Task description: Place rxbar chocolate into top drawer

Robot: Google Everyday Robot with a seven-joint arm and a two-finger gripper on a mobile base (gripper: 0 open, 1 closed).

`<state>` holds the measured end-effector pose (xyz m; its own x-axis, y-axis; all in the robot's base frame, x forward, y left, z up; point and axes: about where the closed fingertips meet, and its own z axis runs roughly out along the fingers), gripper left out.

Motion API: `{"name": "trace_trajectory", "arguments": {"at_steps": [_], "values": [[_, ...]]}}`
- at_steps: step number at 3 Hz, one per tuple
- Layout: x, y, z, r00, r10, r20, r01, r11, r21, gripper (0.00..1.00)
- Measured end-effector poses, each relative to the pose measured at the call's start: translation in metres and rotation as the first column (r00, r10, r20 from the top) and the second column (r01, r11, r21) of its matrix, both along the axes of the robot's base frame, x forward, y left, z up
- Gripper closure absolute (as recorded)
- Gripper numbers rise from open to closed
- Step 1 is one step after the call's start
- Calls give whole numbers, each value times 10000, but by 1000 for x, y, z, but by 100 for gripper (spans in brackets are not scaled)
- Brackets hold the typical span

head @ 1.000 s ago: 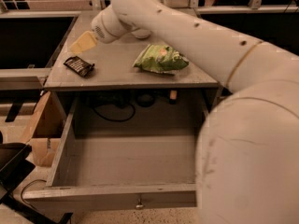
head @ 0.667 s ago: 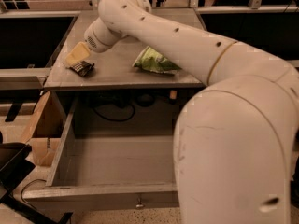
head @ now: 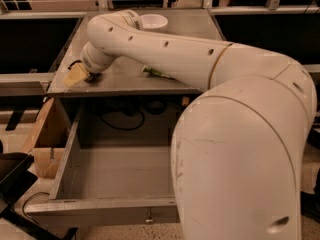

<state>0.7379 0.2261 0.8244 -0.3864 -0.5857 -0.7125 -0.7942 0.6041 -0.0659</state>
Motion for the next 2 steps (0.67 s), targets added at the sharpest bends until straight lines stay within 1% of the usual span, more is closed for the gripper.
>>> {"name": "trace_trajectory", "arguments": {"at_steps": [1,2], "values": [[-5,5,-10,9999,57,-121,-56,10000,75,25],[-5,5,-4,9999,56,-123,-55,10000,75,56]]}}
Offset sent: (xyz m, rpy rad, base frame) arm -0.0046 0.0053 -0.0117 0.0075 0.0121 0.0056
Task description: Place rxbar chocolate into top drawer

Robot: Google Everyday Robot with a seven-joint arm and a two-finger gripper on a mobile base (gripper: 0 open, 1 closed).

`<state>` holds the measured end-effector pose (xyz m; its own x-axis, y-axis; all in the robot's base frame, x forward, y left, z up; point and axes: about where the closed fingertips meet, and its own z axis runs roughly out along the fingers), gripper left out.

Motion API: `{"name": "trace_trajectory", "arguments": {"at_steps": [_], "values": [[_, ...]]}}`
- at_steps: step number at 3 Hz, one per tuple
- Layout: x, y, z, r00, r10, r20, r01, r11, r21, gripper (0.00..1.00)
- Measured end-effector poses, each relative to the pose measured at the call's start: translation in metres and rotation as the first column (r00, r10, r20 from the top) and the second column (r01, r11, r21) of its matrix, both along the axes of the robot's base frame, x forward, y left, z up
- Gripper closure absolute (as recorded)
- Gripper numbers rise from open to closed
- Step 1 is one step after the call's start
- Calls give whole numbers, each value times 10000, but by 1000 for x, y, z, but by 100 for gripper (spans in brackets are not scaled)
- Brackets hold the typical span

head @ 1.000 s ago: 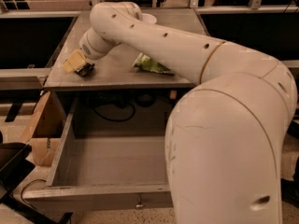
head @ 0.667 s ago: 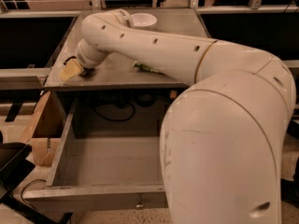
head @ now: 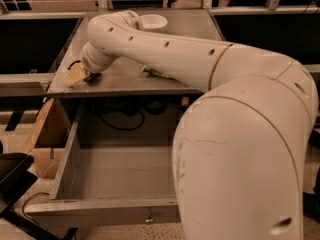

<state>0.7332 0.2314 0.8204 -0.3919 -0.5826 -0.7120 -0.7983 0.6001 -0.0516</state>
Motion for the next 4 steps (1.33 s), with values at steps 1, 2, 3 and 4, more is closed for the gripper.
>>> {"name": "trace_trajectory", "arguments": {"at_steps": [1,2,3,4], "values": [[0,0,0,10000,0,0,0,10000,0,79],[0,0,3,10000,0,0,0,10000,0,100],[0,0,10,10000,-1,0,1,10000,-1,100],[0,-15,19,9999,-125,32,126,9998,-164,100]]}}
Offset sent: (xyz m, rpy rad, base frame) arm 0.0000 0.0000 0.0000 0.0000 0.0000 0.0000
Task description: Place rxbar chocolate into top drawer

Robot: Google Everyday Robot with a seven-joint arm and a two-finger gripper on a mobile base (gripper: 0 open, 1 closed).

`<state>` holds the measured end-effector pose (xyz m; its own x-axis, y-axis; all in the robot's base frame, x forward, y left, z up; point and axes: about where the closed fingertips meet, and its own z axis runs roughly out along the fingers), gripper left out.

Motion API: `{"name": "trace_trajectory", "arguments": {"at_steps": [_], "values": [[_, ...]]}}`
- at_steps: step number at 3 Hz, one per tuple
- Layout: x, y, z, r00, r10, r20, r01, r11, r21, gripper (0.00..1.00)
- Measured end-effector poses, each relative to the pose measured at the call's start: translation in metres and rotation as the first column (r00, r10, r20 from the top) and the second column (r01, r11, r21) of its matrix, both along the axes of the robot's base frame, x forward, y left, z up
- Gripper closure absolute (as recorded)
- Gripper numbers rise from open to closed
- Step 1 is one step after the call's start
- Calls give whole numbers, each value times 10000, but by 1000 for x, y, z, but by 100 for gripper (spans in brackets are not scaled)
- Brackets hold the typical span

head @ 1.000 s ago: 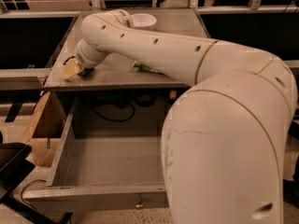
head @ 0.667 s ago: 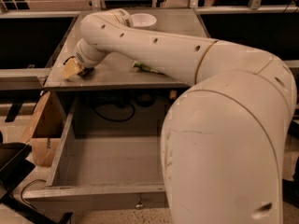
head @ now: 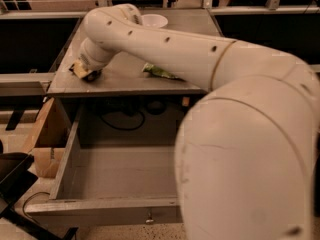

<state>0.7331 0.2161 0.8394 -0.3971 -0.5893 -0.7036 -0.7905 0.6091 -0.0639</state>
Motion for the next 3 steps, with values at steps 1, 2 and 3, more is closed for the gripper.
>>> {"name": "trace_trajectory", "arguments": {"at_steps": [1,2,3], "values": [[-12,-51,75,9965,-387,745,395,9992,-91,100],[-44,-109,153,9895,-419,1384,407,9991,114,100],[-85,-161,189,9854,-342,1666,264,9984,491,100]]}}
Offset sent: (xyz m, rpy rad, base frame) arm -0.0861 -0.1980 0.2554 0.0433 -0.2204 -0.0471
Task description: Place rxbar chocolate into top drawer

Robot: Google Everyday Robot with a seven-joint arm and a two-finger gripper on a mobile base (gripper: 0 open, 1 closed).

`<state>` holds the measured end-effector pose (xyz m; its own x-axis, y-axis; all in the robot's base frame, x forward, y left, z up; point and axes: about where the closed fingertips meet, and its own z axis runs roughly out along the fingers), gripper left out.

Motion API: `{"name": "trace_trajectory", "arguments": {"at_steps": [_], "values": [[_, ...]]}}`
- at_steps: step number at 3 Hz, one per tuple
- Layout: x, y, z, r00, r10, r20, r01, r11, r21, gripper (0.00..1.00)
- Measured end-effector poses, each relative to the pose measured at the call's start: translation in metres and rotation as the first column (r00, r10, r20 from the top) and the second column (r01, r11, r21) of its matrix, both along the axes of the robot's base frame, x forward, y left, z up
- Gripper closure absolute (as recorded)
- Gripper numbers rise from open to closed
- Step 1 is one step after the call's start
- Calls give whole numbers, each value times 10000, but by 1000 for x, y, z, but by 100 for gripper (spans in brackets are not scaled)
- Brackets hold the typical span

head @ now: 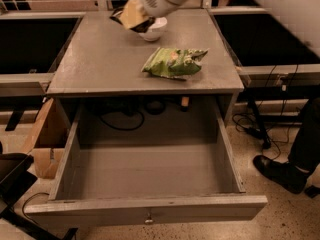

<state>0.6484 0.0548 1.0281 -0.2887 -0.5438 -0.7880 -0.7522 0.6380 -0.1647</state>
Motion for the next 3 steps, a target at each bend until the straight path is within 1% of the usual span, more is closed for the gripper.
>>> {"name": "trace_trajectory", "arguments": {"at_steps": [1,2,3], "values": [[-27,-27,-41,9985,424,-360,-409,9983,411,100],[-47,-28,-132,9894,931,-1117,-774,9875,1373,100],[-74,-27,-221,9677,1412,-2090,-787,9564,2814,100]]}}
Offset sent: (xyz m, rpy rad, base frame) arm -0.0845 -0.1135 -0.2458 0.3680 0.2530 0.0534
